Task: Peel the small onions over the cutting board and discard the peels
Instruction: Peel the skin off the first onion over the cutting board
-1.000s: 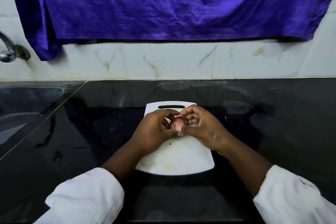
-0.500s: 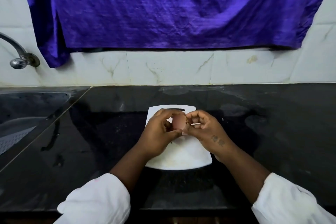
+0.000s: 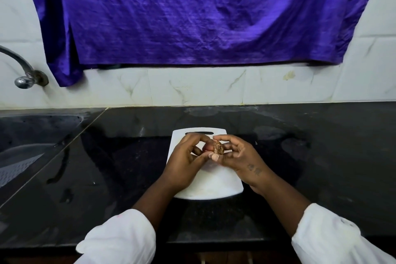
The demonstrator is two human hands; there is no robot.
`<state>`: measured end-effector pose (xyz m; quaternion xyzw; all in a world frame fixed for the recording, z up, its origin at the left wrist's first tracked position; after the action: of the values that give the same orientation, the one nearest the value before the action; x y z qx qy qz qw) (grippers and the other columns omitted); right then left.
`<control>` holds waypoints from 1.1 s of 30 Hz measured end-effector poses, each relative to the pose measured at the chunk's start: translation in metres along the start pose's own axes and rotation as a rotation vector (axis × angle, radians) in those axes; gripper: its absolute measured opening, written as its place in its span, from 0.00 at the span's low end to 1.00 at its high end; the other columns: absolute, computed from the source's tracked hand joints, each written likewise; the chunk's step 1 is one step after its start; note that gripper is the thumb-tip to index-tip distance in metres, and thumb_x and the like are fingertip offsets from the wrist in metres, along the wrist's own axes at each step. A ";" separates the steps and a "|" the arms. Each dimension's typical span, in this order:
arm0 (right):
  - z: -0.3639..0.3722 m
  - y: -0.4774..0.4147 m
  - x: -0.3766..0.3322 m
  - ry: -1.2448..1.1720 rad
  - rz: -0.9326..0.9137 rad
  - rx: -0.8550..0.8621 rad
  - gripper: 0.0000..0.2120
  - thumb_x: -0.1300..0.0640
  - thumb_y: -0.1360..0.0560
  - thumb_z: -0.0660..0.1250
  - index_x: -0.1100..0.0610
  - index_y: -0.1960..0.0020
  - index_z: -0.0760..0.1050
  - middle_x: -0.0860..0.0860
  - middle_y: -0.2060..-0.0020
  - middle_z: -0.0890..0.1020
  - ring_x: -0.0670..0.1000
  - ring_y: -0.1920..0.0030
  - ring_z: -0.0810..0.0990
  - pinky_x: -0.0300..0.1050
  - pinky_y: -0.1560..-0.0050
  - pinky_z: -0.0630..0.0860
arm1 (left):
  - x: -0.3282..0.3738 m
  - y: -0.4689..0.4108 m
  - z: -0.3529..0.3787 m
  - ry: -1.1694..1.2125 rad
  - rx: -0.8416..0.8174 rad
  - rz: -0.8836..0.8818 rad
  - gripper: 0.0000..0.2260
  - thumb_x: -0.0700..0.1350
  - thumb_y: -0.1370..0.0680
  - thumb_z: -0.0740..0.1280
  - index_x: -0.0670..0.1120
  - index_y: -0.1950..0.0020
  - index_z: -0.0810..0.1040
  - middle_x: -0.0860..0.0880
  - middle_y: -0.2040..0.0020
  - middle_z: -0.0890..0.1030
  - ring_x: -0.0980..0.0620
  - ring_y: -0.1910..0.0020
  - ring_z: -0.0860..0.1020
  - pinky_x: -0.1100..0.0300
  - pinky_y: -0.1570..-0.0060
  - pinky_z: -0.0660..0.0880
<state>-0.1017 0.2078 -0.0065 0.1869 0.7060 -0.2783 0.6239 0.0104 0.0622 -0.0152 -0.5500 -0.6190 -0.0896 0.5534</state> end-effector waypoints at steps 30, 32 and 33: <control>-0.009 -0.003 -0.001 -0.217 0.140 -0.024 0.18 0.65 0.25 0.74 0.54 0.38 0.79 0.62 0.43 0.84 0.57 0.48 0.85 0.50 0.48 0.84 | 0.020 -0.004 -0.015 -0.140 -0.008 -0.092 0.28 0.40 0.27 0.79 0.63 0.34 0.76 0.65 0.36 0.77 0.60 0.37 0.75 0.65 0.50 0.78; -0.006 -0.003 -0.002 -0.210 0.139 -0.015 0.14 0.59 0.25 0.74 0.56 0.39 0.79 0.63 0.46 0.86 0.57 0.52 0.86 0.48 0.49 0.84 | 0.023 -0.005 -0.014 -0.086 -0.019 -0.080 0.28 0.41 0.27 0.79 0.61 0.32 0.77 0.62 0.38 0.81 0.57 0.40 0.79 0.56 0.48 0.80; -0.005 -0.003 -0.002 -0.202 0.136 -0.010 0.14 0.56 0.24 0.73 0.56 0.40 0.79 0.63 0.48 0.86 0.57 0.53 0.86 0.47 0.50 0.84 | 0.024 -0.005 -0.014 -0.065 -0.028 -0.078 0.27 0.40 0.27 0.79 0.60 0.32 0.78 0.60 0.40 0.82 0.56 0.43 0.81 0.54 0.46 0.80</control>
<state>-0.1067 0.2091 -0.0034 0.2022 0.6268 -0.2490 0.7101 0.0192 0.0639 0.0110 -0.5357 -0.6565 -0.1018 0.5213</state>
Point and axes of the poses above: each hand's wrist, its own y-axis away from the middle knuckle, its own z-axis out of the palm, x = y × z, the point moved 2 cm from there along -y, towards the middle knuckle
